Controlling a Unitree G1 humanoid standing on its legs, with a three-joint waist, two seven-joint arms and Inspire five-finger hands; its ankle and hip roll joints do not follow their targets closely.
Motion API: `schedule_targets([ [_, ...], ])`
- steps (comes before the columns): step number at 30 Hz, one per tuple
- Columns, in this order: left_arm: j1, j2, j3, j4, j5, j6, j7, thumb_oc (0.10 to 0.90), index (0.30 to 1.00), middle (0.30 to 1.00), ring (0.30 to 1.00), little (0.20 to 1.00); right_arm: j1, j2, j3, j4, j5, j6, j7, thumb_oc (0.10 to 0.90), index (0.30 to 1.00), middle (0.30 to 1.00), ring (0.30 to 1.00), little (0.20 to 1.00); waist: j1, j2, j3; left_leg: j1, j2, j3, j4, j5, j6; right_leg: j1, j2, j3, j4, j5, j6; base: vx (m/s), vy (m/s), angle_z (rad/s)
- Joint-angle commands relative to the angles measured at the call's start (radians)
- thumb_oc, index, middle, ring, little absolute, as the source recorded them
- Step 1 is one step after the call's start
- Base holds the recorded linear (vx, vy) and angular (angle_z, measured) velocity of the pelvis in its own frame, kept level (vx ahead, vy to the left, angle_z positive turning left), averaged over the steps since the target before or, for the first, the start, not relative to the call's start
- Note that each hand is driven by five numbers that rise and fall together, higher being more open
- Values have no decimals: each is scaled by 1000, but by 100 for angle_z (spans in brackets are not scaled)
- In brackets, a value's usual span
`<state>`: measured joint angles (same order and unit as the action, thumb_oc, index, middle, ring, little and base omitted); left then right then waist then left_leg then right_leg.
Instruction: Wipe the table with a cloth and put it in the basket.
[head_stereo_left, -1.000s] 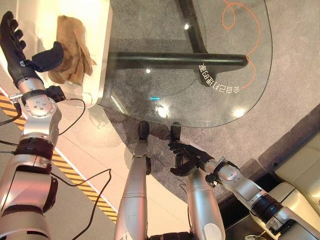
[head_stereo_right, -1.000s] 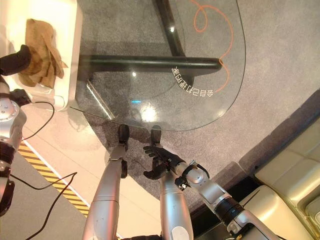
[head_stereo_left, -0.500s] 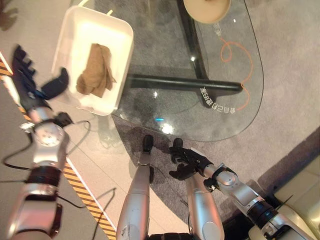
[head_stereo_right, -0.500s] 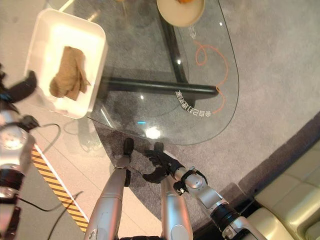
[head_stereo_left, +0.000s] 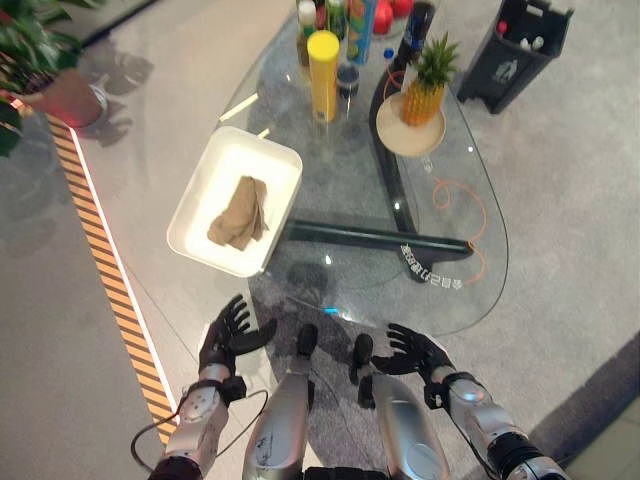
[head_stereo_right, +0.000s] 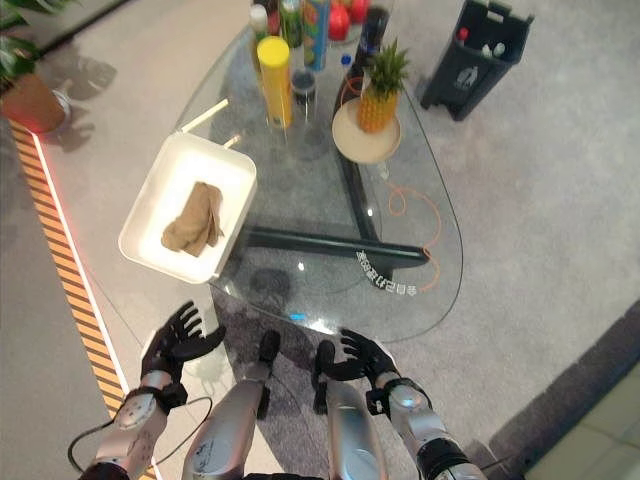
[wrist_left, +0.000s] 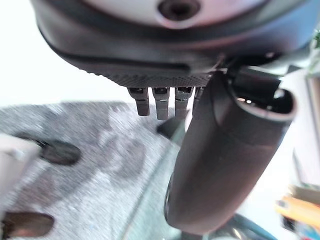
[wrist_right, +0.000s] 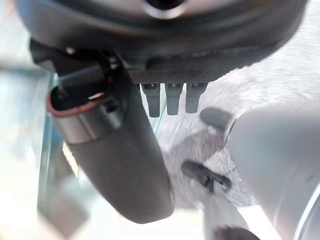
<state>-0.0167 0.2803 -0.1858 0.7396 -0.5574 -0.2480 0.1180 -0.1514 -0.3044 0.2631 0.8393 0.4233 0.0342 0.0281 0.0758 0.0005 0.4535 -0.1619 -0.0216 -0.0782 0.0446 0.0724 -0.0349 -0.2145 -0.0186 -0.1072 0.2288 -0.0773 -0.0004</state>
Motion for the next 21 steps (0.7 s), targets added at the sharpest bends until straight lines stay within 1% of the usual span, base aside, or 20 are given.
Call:
schedule_targets([
  [1, 52, -24, 14, 79, 14, -27, -52, 800, 900, 900, 900, 900, 100, 11, -2, 46, 8, -30, -11, 800, 900, 900, 900, 900, -18, -42, -184, 39, -40, 4, 45, -71, 13, 145, 24, -3, -140, 35, 15, 132, -48, -5],
  [3, 54, -51, 18, 185, -15, 4, -84, 800, 900, 900, 900, 900, 106, 33, -13, 125, -15, -18, 5, 800, 900, 900, 900, 900, -24, -45, -228, 77, -31, 13, 29, -76, 10, 181, 25, 4, -164, 41, 17, 135, -50, -3],
  [4, 53, -62, 24, 239, -17, 10, -100, 800, 900, 900, 900, 900, 108, 44, -18, 174, -24, -25, 13, 800, 900, 900, 900, 900, -27, -46, -248, 93, -27, 20, 24, -80, 9, 196, 24, 7, -175, 43, 18, 102, -38, -5],
  [8, 35, -87, 38, 409, -22, 45, -104, 800, 900, 900, 900, 900, 108, 79, -45, 324, -32, -11, 14, 800, 900, 900, 900, 900, -43, -41, -301, 146, -12, 38, 4, -91, 6, 241, 25, 19, -199, 41, 18, 82, -13, -7],
  [9, 30, -89, 45, 448, -6, 53, -101, 800, 900, 900, 900, 900, 108, 86, -54, 361, -34, -19, 13, 800, 900, 900, 900, 900, -48, -38, -313, 161, -9, 40, -6, -93, 5, 254, 26, 22, -206, 39, 19, 41, -1, -2],
  [11, 24, -94, 47, 493, 17, 52, -98, 800, 900, 900, 900, 900, 107, 96, -63, 389, -50, -16, -4, 800, 900, 900, 900, 900, -55, -35, -325, 174, -6, 44, -14, -94, 5, 263, 26, 28, -211, 38, 19, 42, 6, -10],
  [14, 15, -102, 73, 546, 16, 87, -94, 800, 900, 900, 900, 900, 112, 106, -86, 445, -66, -1, -33, 800, 900, 900, 900, 900, -69, -27, -345, 200, -1, 54, -20, -105, 6, 285, 25, 43, -225, 37, 20, 59, 16, -18],
  [21, 19, -112, 74, 567, 38, 71, -89, 800, 900, 900, 900, 900, 120, 104, -104, 483, -96, -11, -69, 800, 900, 900, 900, 900, -78, -14, -367, 231, 5, 62, -59, -101, 5, 307, 18, 49, -256, 47, 27, 18, 8, -3],
])
